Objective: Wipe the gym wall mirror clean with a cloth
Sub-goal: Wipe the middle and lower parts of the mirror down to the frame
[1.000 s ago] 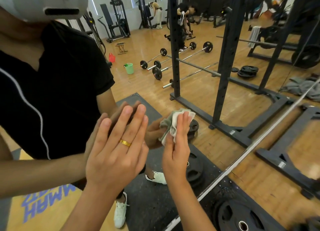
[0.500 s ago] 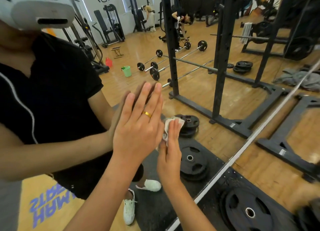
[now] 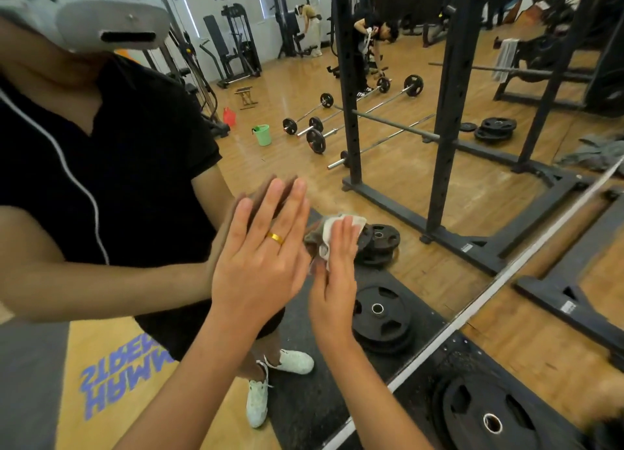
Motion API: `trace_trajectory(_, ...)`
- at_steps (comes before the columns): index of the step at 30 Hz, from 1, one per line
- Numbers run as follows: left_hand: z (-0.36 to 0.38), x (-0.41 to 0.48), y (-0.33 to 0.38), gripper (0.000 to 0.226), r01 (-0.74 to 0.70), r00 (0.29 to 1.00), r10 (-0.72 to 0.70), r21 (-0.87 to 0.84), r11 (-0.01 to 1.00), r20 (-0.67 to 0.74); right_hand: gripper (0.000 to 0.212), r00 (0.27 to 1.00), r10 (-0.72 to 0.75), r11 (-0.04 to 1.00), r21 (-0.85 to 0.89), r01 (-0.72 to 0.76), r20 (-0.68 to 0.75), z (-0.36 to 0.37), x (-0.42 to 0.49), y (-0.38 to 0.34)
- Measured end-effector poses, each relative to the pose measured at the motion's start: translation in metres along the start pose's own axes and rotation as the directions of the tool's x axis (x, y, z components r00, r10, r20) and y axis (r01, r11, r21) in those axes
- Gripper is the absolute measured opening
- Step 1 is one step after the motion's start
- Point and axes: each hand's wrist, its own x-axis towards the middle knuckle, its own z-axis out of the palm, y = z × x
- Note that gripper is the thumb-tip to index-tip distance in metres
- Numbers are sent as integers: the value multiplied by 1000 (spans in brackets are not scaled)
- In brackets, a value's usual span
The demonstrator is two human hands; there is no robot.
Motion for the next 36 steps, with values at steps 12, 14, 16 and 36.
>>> trace_trajectory(12,4,4,2,53,28,999,-28,22,999,-17,54,994,-108,993,46,107,25,-13,44,-11)
trace_trajectory(14,3,6,3,51,38,999,-38,12,999,-3,55,997,-56,997,58,53,44,-2,5,0)
trace_trajectory(16,1,9,4,51,44,999,-44,-7,999,12,55,998,-11,996,87,5,64,9,-28,3)
trace_trajectory(36,-81,-163,-124,61,-46,995,42,40,998,89,58,977,-5,1000,15,9,-213,36,-30,-19)
